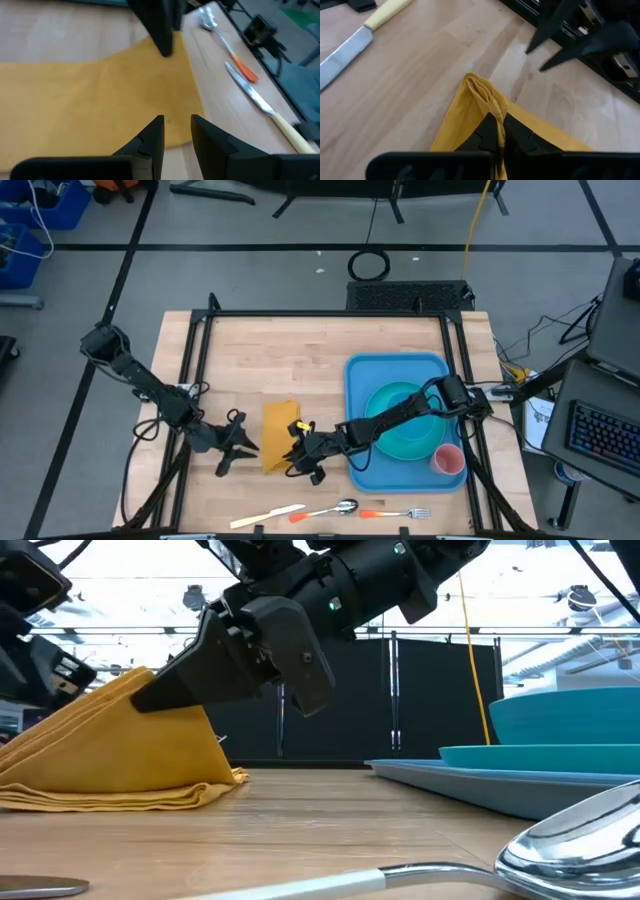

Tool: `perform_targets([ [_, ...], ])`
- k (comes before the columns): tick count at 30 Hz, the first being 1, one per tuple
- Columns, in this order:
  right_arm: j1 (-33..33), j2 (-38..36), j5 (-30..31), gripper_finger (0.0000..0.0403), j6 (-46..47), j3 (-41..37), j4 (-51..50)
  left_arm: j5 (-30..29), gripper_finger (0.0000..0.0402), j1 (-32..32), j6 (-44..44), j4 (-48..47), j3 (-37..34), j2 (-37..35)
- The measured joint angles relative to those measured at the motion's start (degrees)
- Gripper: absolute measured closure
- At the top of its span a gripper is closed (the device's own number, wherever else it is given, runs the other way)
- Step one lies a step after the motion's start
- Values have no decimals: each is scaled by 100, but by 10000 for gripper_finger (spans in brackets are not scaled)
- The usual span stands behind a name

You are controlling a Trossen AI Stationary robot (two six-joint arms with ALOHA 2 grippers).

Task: Set up tray
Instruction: Put the yellow napkin on the tray to the left of the blue plate

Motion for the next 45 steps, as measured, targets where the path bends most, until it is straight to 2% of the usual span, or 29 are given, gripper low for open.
perform_targets([
  [10, -184, -2, 6, 402, 139, 5, 404, -418, 302, -411, 544, -170, -2, 7],
  [17, -248, -84, -10, 403, 139, 13, 734, -874, 302, -472, 512, -452, -2, 7],
  [24, -384, -214, -30, 403, 394, 15, 900, -851, 302, -467, 368, -468, -2, 10],
  [29, -474, -208, -26, 403, 508, 15, 858, -685, 302, -472, 76, -426, -2, 341],
  [36, -523, -208, -26, 403, 661, 15, 900, -1054, 302, -469, -16, 150, -2, 1172],
  [41, -529, -208, -28, 403, 713, 15, 830, -1311, 297, -474, -154, 312, -2, 1292],
  [45, -530, -208, -28, 403, 716, 15, 826, -1434, 270, -474, -429, 313, -2, 1290],
])
